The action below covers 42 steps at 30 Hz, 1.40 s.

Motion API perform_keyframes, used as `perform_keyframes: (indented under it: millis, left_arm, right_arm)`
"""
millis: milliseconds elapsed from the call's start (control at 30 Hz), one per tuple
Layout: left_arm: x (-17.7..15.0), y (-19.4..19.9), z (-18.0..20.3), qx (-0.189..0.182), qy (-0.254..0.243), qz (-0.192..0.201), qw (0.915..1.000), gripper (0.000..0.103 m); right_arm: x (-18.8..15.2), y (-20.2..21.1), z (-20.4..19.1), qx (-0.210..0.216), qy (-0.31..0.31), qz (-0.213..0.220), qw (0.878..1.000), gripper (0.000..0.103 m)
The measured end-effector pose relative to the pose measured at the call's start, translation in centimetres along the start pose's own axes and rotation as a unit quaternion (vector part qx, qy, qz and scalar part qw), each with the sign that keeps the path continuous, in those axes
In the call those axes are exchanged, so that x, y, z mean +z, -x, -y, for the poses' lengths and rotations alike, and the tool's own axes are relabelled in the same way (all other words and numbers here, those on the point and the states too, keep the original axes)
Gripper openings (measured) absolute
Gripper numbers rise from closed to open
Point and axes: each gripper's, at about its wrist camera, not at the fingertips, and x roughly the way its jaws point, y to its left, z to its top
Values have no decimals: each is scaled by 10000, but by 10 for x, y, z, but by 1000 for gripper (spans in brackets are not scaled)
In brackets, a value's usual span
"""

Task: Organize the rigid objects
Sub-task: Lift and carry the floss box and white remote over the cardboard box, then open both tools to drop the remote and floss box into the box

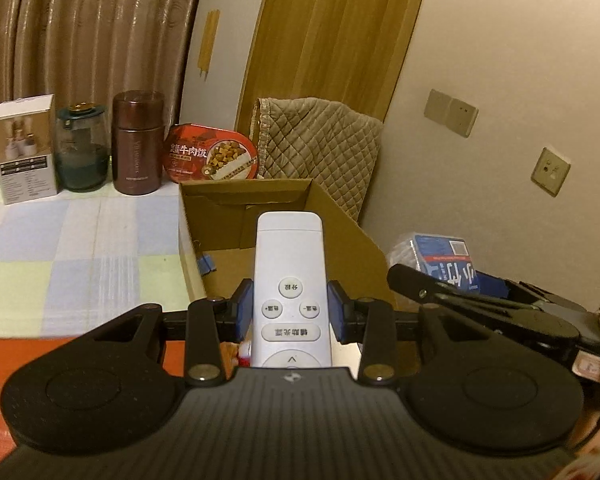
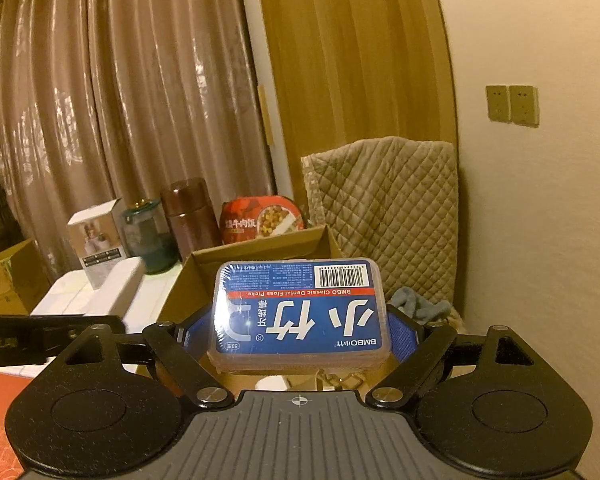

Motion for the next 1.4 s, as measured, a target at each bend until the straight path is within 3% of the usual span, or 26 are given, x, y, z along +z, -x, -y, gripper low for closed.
perform_keyframes:
  millis: [433,933,1400]
  left_arm:
    - [28,-78,-16,64,-111,-348,9993,33]
    - [46,-141,-42,119,111,-564,9983,33]
    - [42,-164,-49,340,-65,-617,9975,35]
  right_arm:
    - [18,-56,5,-166,112,-287,9994,83]
    - [30,-102,5,-375,321,-387,9980,83]
    - [32,-128,10,-340,204,-515,9979,83]
